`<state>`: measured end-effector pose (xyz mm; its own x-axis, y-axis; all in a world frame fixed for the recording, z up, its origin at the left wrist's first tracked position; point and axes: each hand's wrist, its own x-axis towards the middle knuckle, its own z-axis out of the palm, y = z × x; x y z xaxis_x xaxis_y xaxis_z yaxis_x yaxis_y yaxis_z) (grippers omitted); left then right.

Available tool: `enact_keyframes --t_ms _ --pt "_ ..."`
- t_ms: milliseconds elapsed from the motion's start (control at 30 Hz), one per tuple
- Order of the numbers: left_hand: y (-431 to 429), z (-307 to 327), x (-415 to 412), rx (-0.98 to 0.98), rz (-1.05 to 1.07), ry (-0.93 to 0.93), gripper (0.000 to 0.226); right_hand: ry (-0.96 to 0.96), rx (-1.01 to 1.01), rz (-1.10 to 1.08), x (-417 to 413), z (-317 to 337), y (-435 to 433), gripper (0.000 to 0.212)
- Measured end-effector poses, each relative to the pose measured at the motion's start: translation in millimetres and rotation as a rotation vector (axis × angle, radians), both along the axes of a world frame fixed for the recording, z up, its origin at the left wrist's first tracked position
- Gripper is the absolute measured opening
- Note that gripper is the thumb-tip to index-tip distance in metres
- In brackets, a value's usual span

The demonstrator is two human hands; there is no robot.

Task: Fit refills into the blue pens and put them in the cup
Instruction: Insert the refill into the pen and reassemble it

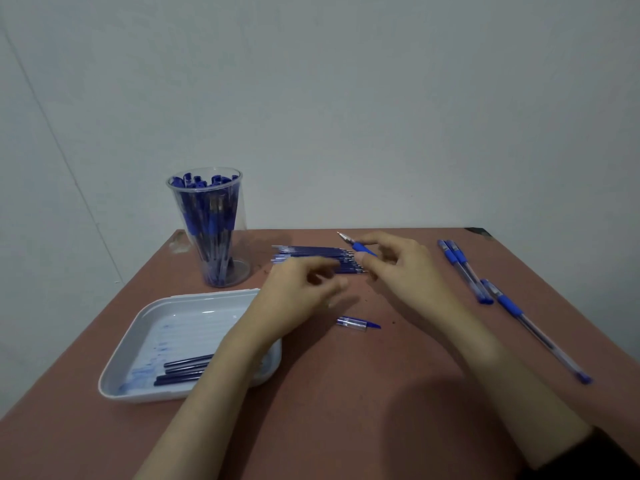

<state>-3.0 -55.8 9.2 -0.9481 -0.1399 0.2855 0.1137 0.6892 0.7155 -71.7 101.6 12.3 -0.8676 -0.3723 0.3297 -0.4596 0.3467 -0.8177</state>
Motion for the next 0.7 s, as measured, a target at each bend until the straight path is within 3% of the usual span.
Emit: enact_keyframes --t_ms 100,200,333,433,567,700 --pt "-1 5 0 0.479 -0.030 0.043 0.023 -0.362 -0.272 0.202 10 6 -7 0.015" --pt "3 11 4 0.805 -0.170 0.031 0.024 -0.615 -0.393 0.383 17 8 -13 0.027" --pt "6 17 7 1.049 -0.295 0.047 0.022 -0.820 -0.500 0.589 19 8 -14 0.028" --pt "7 17 7 1.101 -0.287 0.086 0.021 -0.815 -0.534 0.611 20 8 -14 0.027" --pt "5 15 4 1.095 -0.176 0.164 0.019 -0.590 -0.459 0.492 25 5 -20 0.024" --pt "5 17 4 1.168 -0.183 0.166 0.037 -0.486 -0.393 0.453 28 6 -23 0.036"
